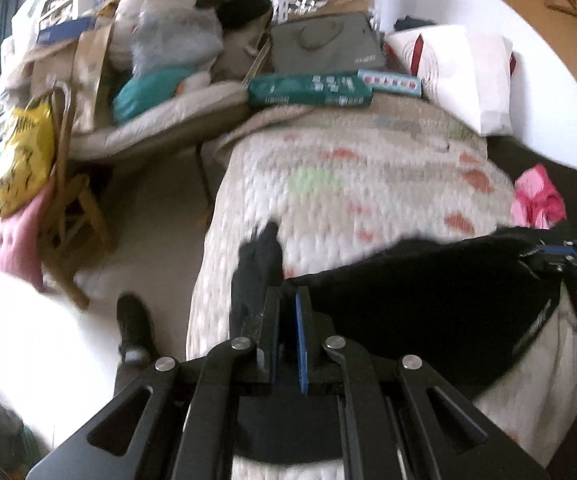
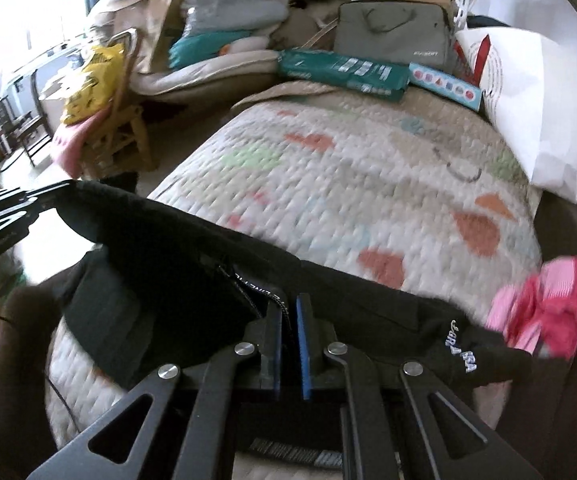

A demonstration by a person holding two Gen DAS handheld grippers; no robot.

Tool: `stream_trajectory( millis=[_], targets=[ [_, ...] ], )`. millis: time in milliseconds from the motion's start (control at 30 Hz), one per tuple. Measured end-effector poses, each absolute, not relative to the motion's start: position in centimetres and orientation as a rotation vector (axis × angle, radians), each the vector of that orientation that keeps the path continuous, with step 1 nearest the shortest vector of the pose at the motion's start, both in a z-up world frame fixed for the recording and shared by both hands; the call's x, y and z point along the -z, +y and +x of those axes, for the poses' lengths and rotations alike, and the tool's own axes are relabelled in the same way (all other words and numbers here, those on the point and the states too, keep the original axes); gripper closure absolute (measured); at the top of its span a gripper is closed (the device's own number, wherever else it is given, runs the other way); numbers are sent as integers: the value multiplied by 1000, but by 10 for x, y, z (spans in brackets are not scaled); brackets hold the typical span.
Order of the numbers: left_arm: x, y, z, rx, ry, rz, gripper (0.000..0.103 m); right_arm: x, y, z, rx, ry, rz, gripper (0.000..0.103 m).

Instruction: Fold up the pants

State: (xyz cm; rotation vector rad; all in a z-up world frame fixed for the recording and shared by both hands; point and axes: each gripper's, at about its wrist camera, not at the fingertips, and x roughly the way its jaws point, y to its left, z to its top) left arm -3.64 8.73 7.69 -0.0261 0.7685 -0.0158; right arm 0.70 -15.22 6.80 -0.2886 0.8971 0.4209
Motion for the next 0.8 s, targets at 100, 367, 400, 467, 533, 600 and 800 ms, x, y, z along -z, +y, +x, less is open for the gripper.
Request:
stream_trajectory(
  millis=[100, 367, 400, 467, 533, 600, 800],
  targets=[
    [-61, 85, -60, -8, 822, -29, 92, -47, -153, -25, -439, 946, -290, 96],
    [-96, 115, -127, -49, 747, -111, 58, -13, -162, -71, -388, 1012, -375, 83],
    [-101, 122, -131, -61, 734, -124, 54, -18, -166, -73, -383, 1004, -366, 77],
    [-114, 146, -140, -112, 702, -174, 50, -33, -175, -79, -379, 973, -338, 41],
    [-119, 165, -140, -160, 694, -242, 49, -52, -188, -85, -359, 913, -321, 32],
    [-119, 175, -131, -148, 704, -315, 49, -68, -198, -86, -348, 887, -308, 31],
    [-97, 115, -78, -30, 768, -277, 47, -84, -219, -62, -302, 895, -211, 31]
  ],
)
